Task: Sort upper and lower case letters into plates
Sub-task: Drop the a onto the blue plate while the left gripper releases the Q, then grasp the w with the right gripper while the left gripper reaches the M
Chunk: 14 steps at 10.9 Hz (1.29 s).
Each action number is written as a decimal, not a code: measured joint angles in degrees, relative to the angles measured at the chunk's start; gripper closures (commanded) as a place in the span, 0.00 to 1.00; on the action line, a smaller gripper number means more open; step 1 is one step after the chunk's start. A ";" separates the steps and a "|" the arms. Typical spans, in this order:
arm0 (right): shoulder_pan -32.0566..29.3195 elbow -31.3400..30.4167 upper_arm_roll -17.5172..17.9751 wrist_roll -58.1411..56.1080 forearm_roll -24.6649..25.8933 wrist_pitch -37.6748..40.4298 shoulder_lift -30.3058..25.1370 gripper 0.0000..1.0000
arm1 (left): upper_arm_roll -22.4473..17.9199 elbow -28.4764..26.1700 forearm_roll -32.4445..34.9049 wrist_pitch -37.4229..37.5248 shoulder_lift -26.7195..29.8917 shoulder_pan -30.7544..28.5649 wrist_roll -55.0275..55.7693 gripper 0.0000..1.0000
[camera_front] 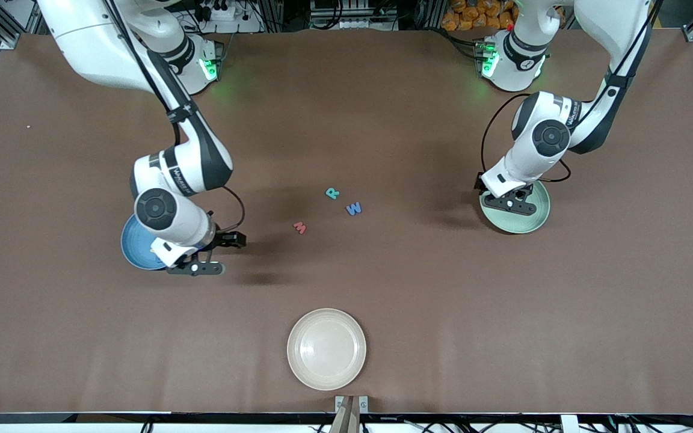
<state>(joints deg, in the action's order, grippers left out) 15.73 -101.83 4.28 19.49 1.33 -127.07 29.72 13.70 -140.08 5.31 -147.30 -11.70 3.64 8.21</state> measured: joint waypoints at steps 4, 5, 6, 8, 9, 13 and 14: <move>1.29 -0.01 4.19 -3.32 0.95 -4.74 1.65 0.00 | 0.42 2.38 -0.16 -0.20 -1.02 5.93 13.64 0.00; 2.58 0.00 4.31 -5.18 1.52 -6.60 2.55 0.00 | 0.46 3.84 -0.22 -0.25 -1.96 7.65 17.46 0.00; 3.88 0.11 4.34 -7.01 3.08 -7.65 3.40 0.00 | 0.48 5.45 -0.28 -0.31 -3.03 9.05 21.21 0.00; 6.58 1.46 4.36 -8.75 6.60 -8.54 5.25 0.00 | 0.51 9.02 -1.11 -0.34 -5.39 11.41 29.20 0.00; 7.95 2.36 4.36 -8.90 7.03 -8.54 6.22 0.00 | 0.53 10.91 -2.63 -0.34 -6.81 12.90 33.20 0.00; 10.47 2.90 4.36 -9.02 7.61 -8.54 7.95 0.00 | 0.58 16.71 -7.79 -0.37 -11.21 15.63 43.13 0.00; 10.68 2.91 4.35 -9.13 7.65 -8.51 8.30 0.00 | 0.54 17.83 -12.16 -0.37 -11.95 15.62 43.13 0.00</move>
<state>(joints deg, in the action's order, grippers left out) 26.41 -98.92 8.64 10.36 8.98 -135.58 38.02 14.25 -122.25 -6.85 -147.67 -23.65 19.26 51.34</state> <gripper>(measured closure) 0.000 0.000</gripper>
